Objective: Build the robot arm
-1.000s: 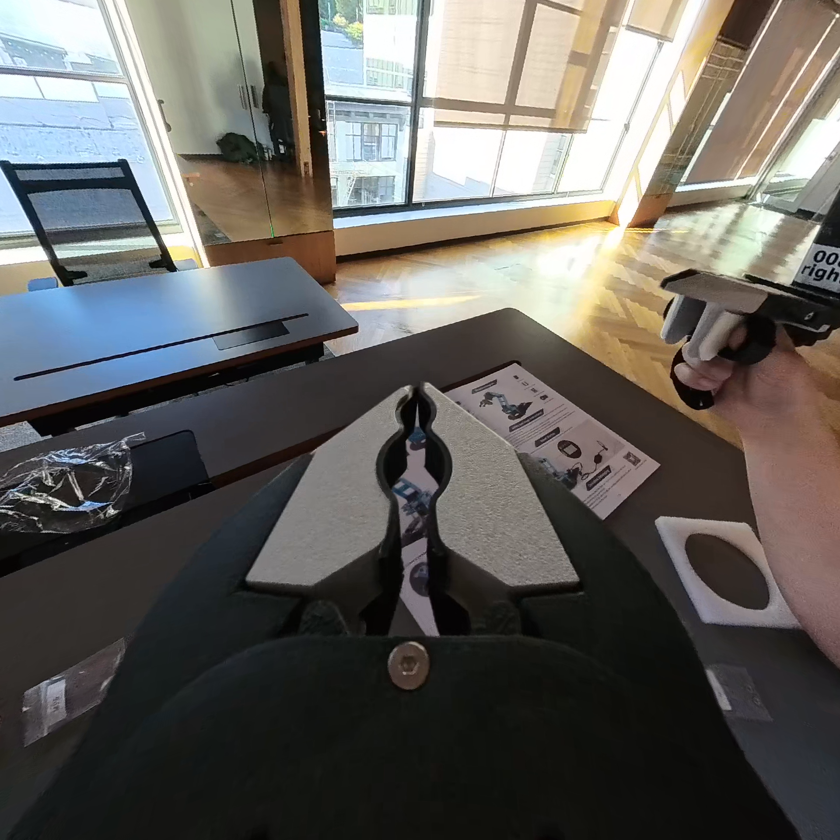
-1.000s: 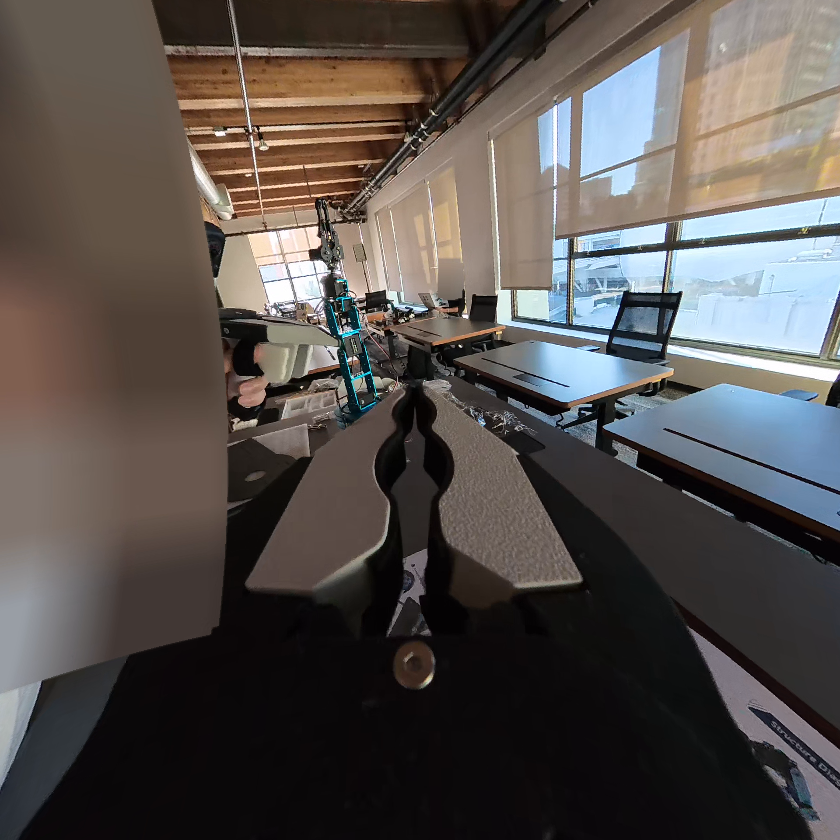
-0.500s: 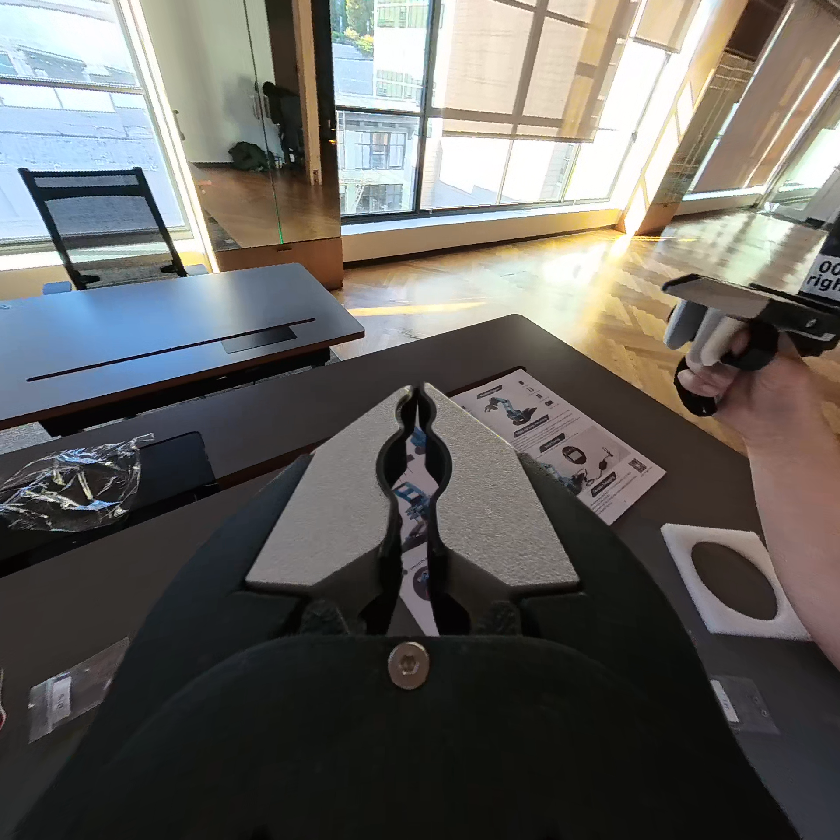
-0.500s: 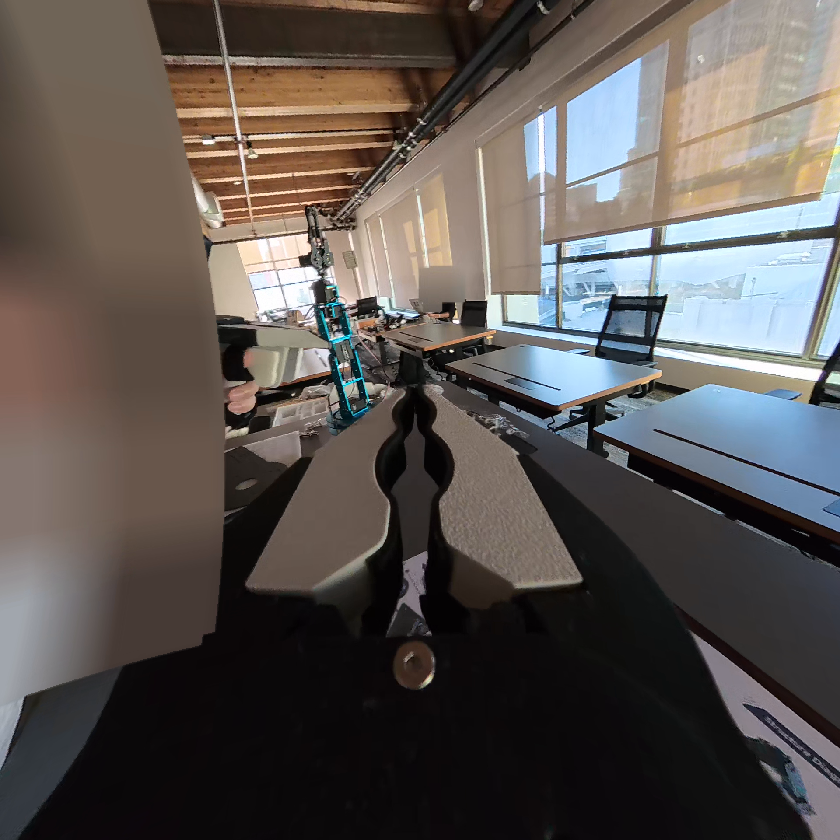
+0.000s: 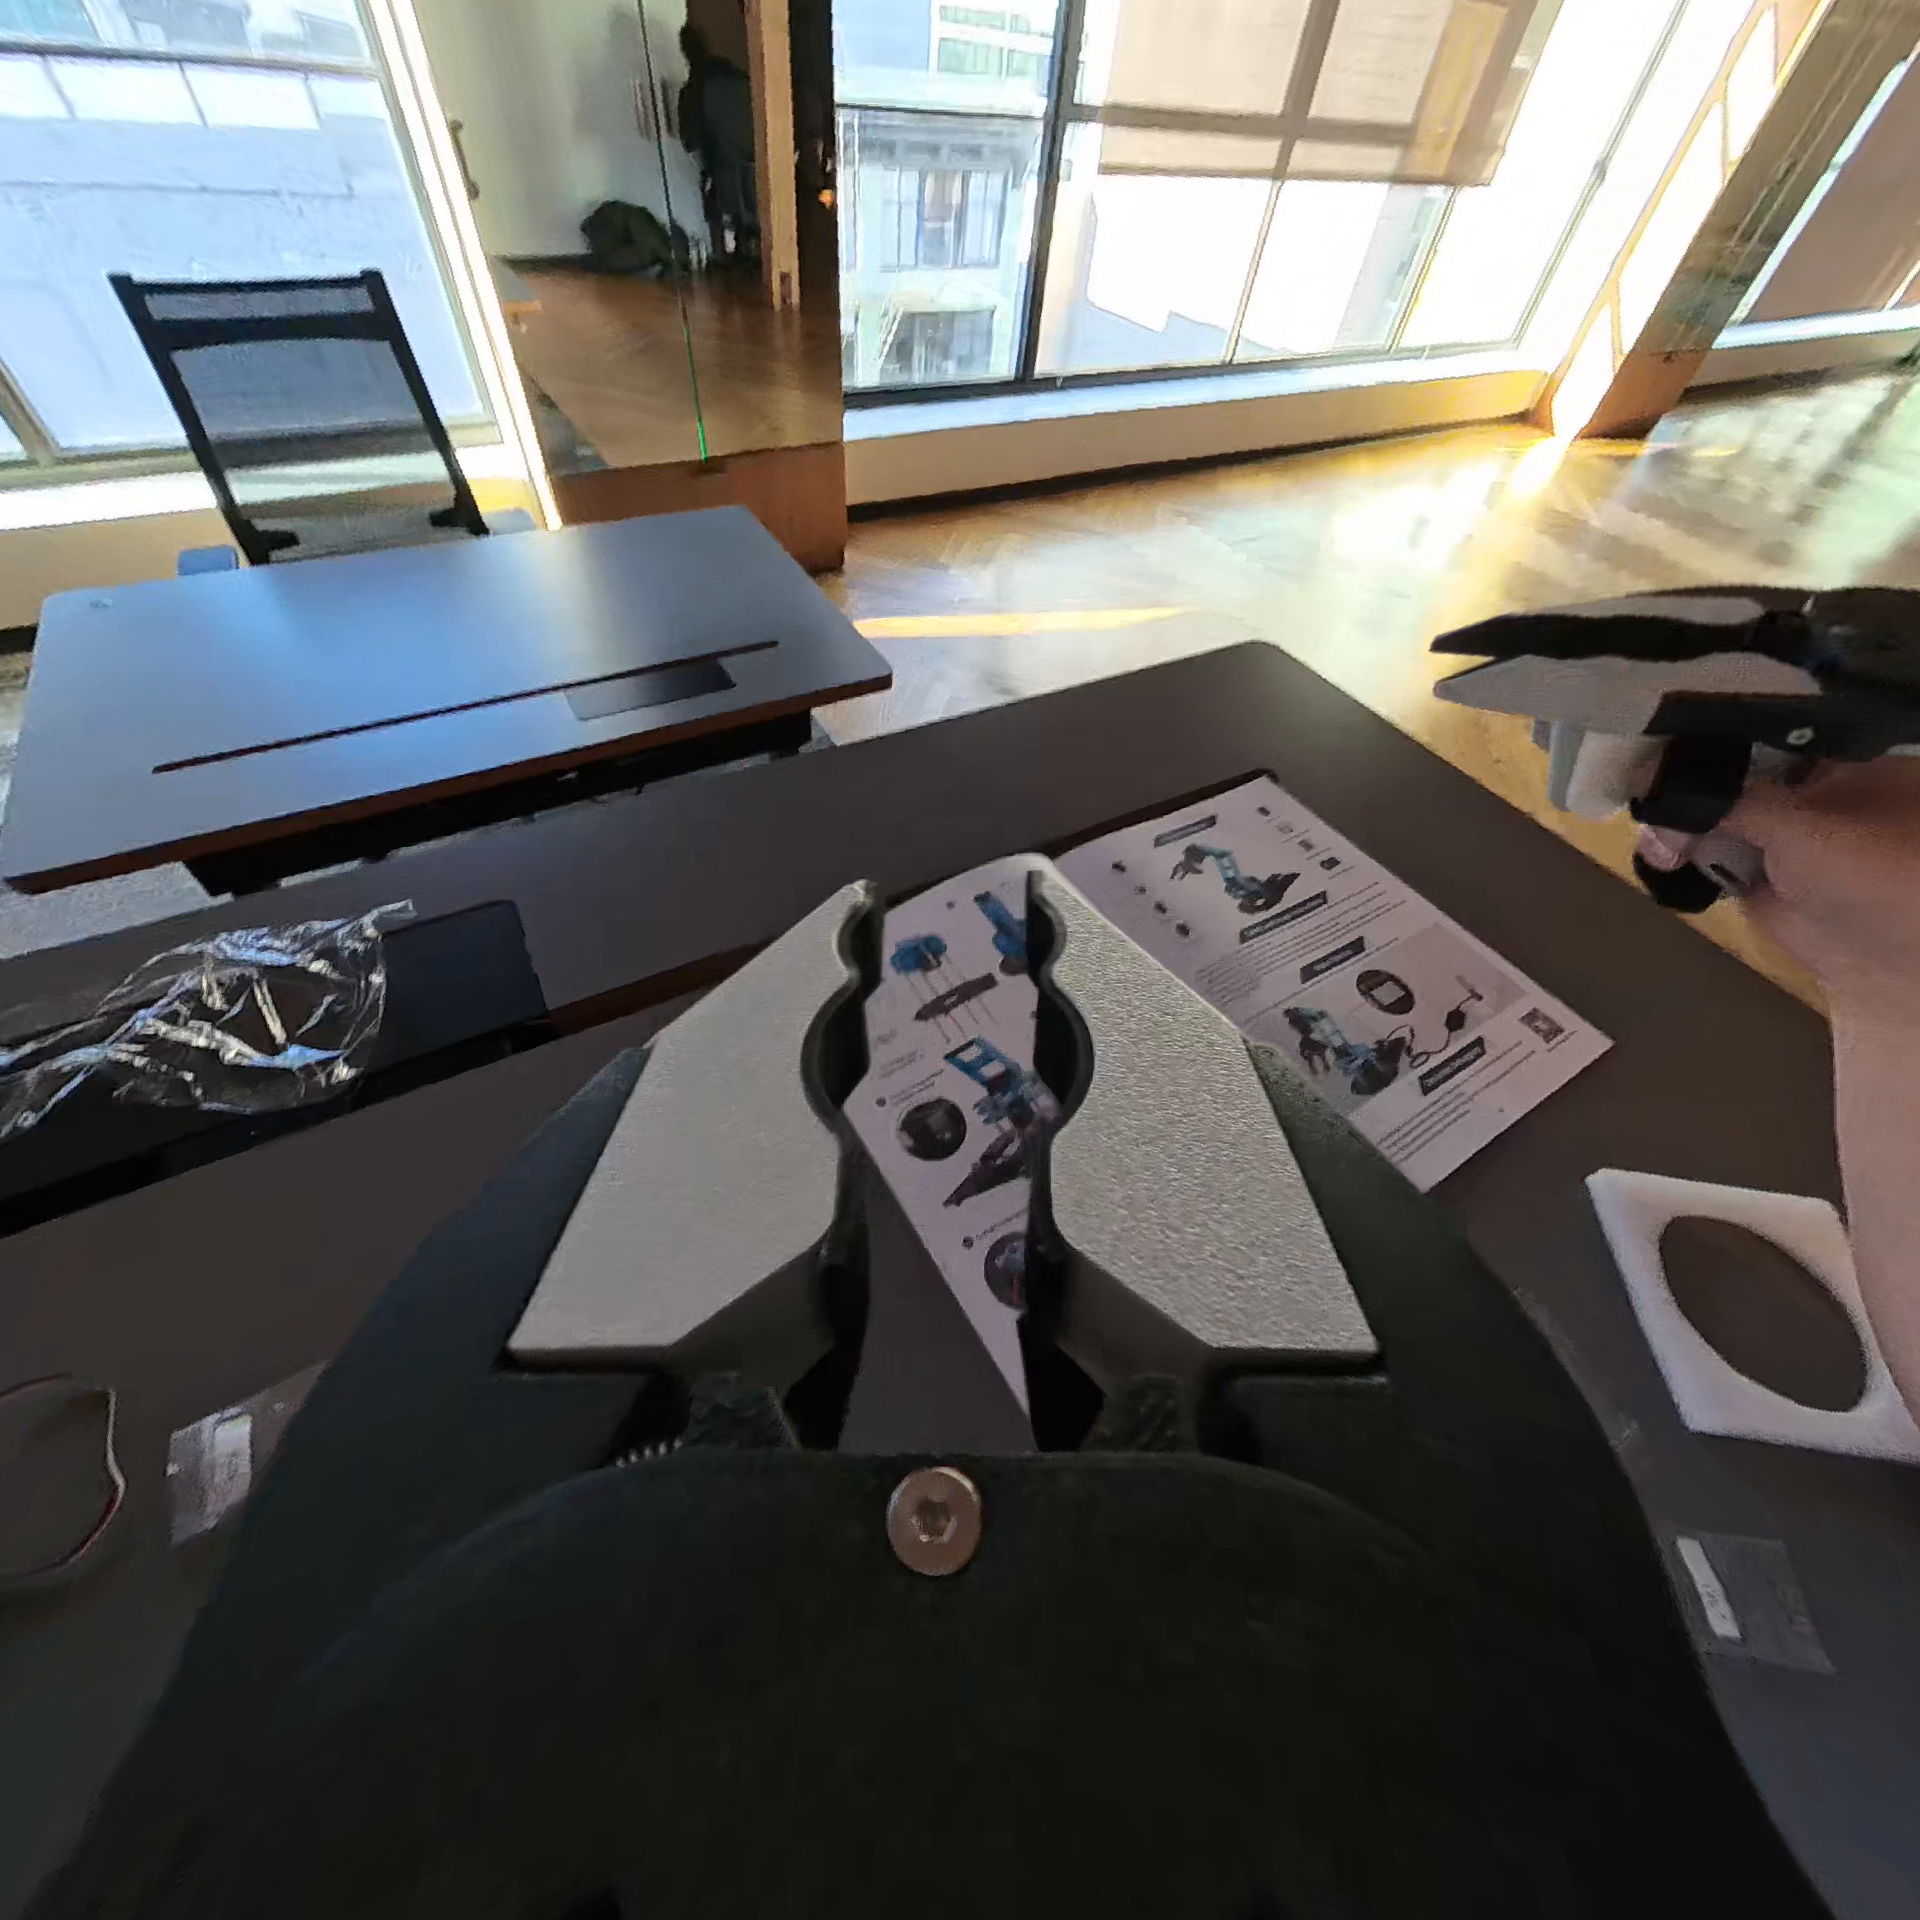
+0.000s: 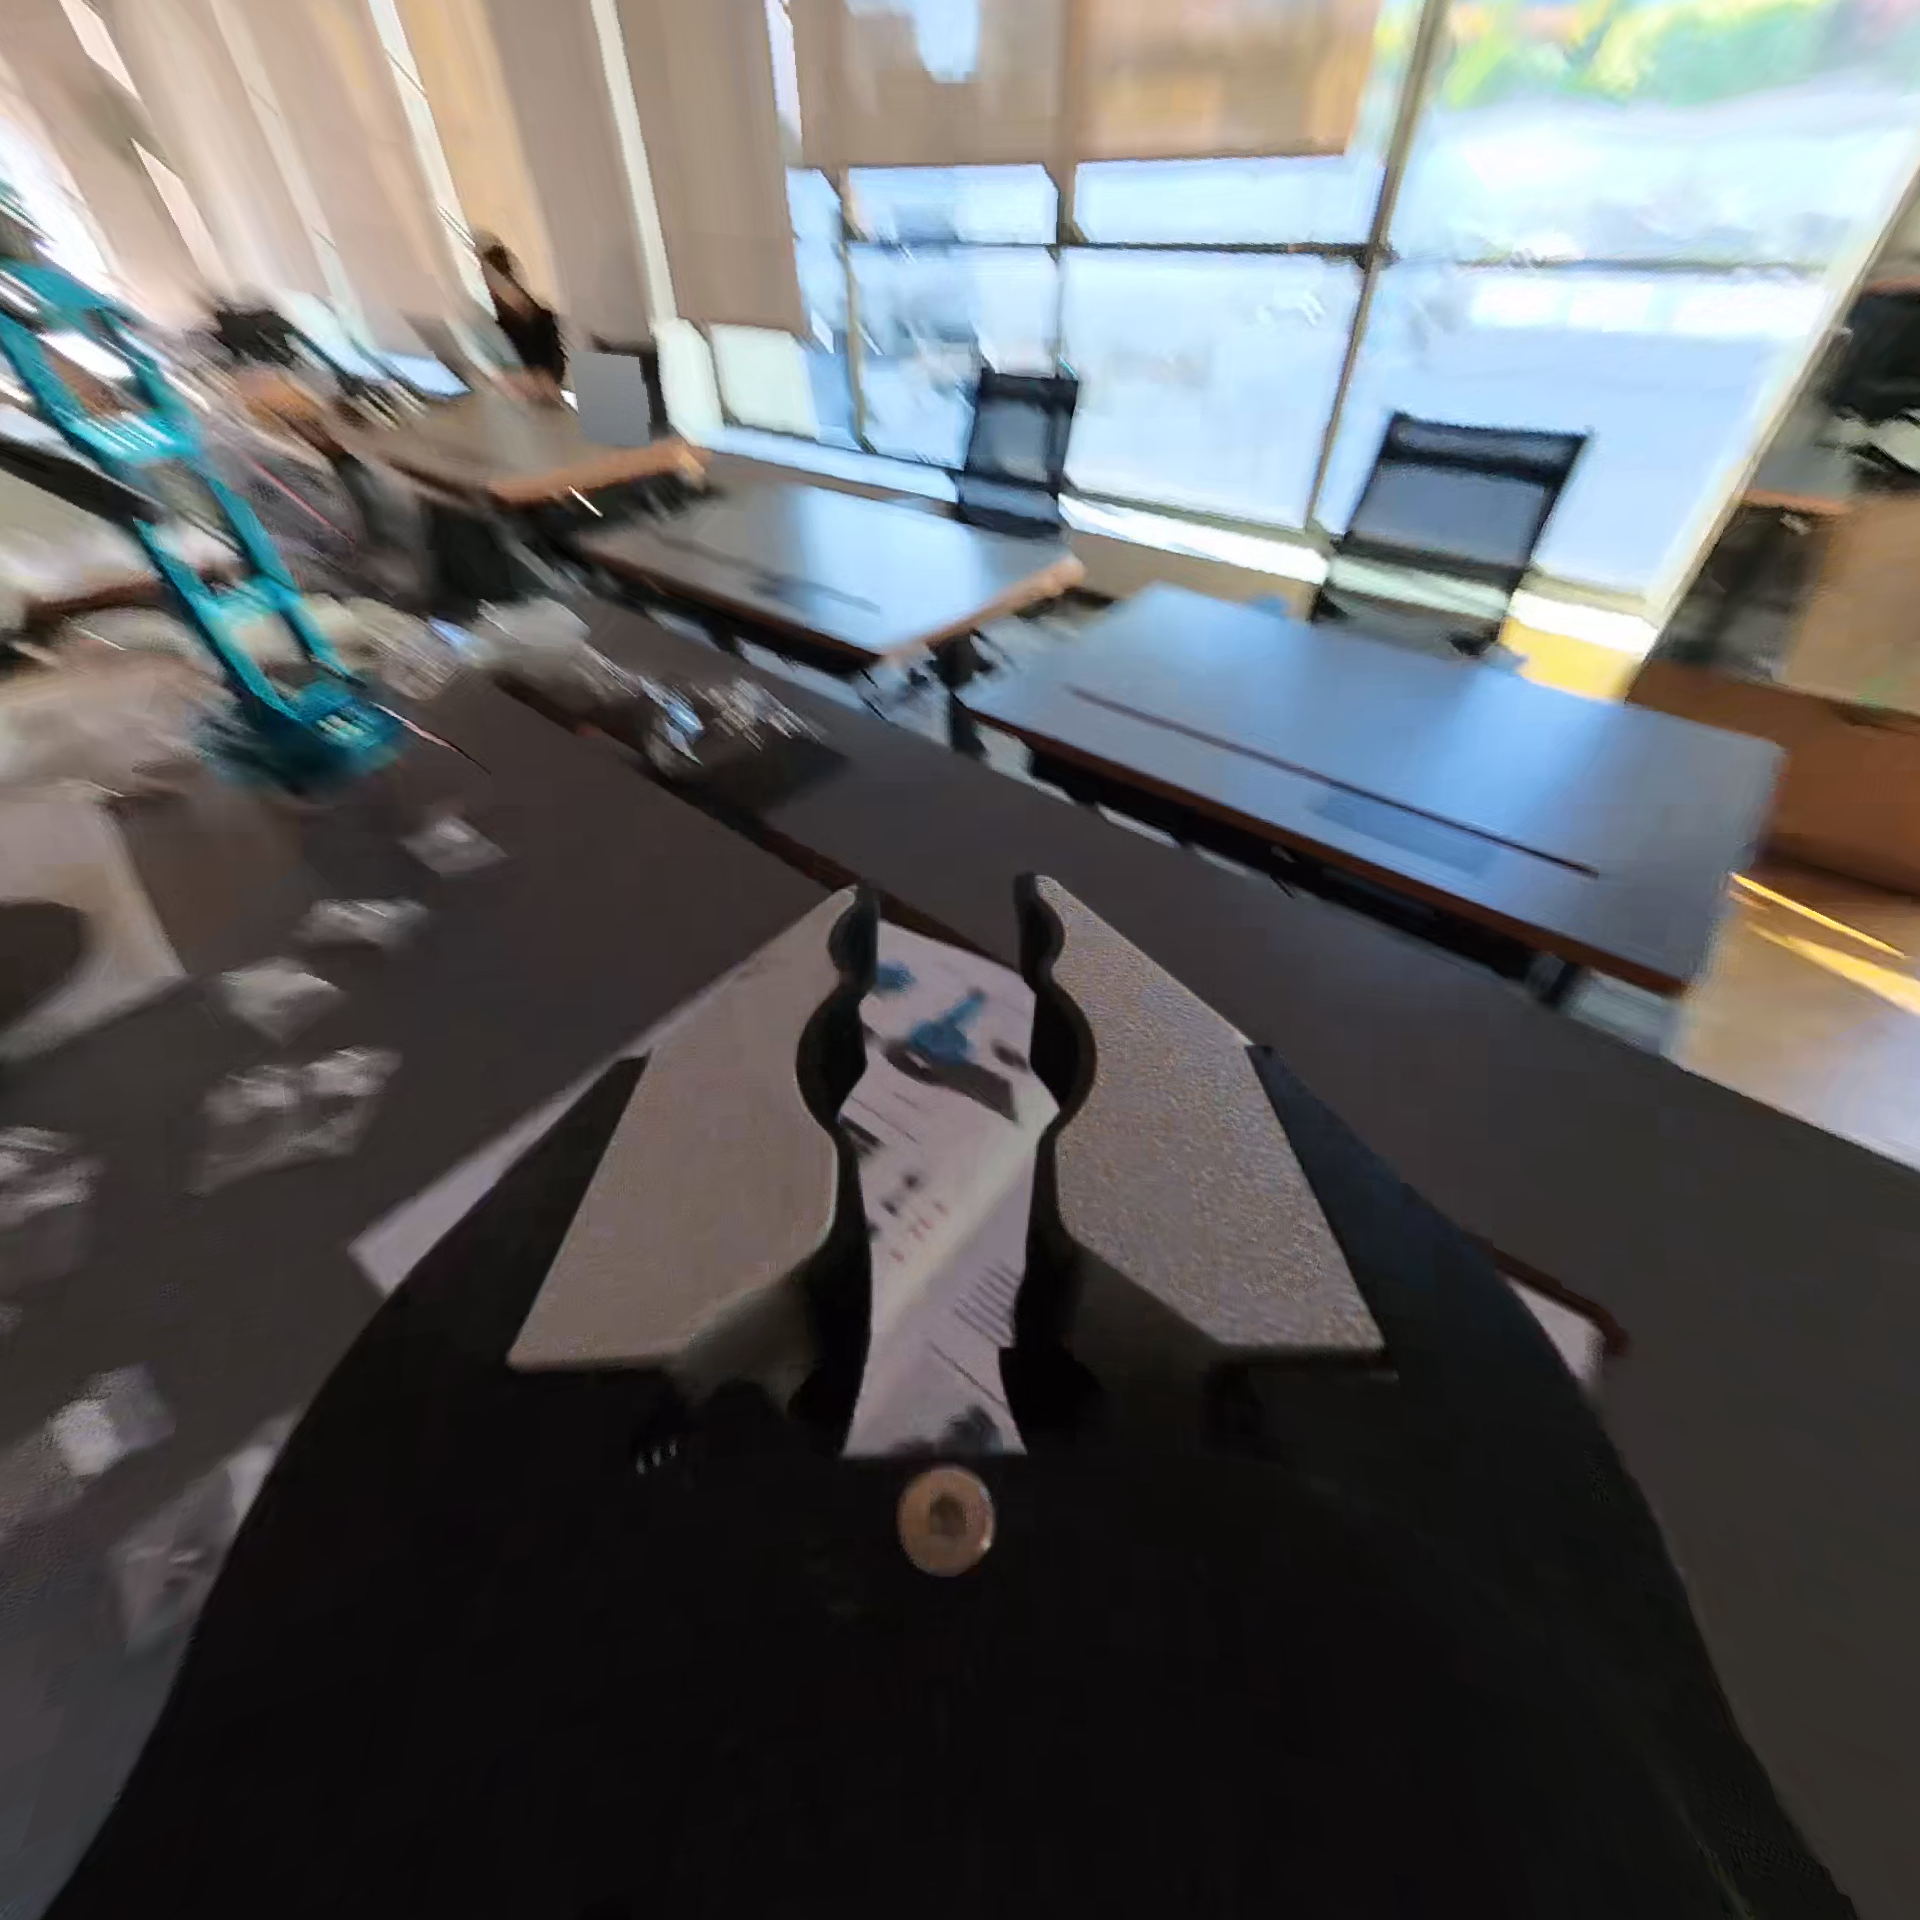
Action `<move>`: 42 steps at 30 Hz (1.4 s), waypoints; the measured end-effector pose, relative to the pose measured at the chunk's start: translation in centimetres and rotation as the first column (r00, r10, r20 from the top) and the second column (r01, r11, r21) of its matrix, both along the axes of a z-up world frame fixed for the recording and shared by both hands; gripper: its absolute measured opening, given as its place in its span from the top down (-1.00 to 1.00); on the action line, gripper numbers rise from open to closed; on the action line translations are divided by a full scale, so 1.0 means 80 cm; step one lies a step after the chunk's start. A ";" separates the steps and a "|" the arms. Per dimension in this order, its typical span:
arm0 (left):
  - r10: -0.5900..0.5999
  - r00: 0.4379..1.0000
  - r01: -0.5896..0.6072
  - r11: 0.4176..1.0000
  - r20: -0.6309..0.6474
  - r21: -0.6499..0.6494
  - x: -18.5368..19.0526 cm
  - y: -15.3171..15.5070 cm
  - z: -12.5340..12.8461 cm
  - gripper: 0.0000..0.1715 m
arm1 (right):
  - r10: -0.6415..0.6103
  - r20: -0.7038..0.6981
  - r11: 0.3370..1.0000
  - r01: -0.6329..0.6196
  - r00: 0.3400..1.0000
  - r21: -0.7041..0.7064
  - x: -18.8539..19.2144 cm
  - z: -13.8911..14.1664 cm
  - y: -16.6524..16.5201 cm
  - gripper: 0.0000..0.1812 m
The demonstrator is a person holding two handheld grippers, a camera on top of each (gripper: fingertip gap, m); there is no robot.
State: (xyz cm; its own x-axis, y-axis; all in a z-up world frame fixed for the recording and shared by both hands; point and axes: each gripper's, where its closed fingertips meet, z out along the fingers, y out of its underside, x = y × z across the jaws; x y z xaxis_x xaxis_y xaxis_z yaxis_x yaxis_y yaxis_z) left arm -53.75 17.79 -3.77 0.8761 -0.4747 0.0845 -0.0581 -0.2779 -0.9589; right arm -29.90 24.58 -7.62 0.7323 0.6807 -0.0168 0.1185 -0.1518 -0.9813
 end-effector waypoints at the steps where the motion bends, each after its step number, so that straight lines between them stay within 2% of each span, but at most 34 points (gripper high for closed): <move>1: 0.008 1.000 -0.008 1.000 -0.020 -0.025 -0.001 0.003 -0.008 0.67 | -0.064 0.090 0.998 0.067 0.994 -0.022 0.007 -0.019 0.011 0.67; 3: 0.035 0.997 -0.039 0.997 -0.065 -0.072 -0.005 0.009 -0.023 0.60 | -0.165 0.283 0.982 0.184 0.945 -0.044 0.022 -0.056 0.028 0.58; 6: 0.090 0.980 -0.114 0.985 -0.179 -0.131 -0.020 0.017 -0.048 0.46 | -0.296 0.550 0.943 0.330 0.781 0.039 0.054 -0.093 0.048 0.52; 8: 0.111 0.968 -0.145 0.979 -0.227 -0.140 -0.027 0.020 -0.055 0.42 | -0.323 0.621 0.931 0.359 0.714 0.071 0.062 -0.105 0.054 0.52; 12: 0.094 0.970 -0.128 0.981 -0.225 -0.142 -0.022 0.018 -0.055 0.40 | -0.360 0.638 0.916 0.388 0.681 0.102 0.070 -0.108 0.060 0.52; 19: 0.113 0.971 -0.140 0.983 -0.212 -0.117 -0.025 0.015 -0.045 0.40 | -0.374 0.625 0.908 0.409 0.685 0.095 0.078 -0.106 0.062 0.53; 34: 0.090 0.975 -0.122 0.981 -0.203 -0.151 -0.019 0.013 -0.049 0.47 | -0.344 0.631 0.917 0.394 0.696 0.066 0.073 -0.115 0.061 0.53; 37: 0.055 0.982 -0.087 0.982 -0.183 -0.170 -0.011 0.010 -0.051 0.47 | -0.325 0.562 0.931 0.360 0.760 0.052 0.062 -0.105 0.059 0.53; 42: 0.154 0.977 -0.165 0.984 -0.149 -0.064 -0.031 0.015 -0.024 0.42 | -0.301 0.247 0.953 0.281 0.921 0.113 0.031 -0.038 0.045 0.48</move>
State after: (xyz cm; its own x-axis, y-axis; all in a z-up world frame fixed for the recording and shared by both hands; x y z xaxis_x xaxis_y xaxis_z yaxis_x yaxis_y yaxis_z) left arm -56.21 18.98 -5.72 0.9457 -0.3246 -0.0172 -0.1423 -0.3658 -0.9197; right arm -27.41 28.19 -10.64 0.8707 0.4285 0.2415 0.3305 -0.1460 -0.9324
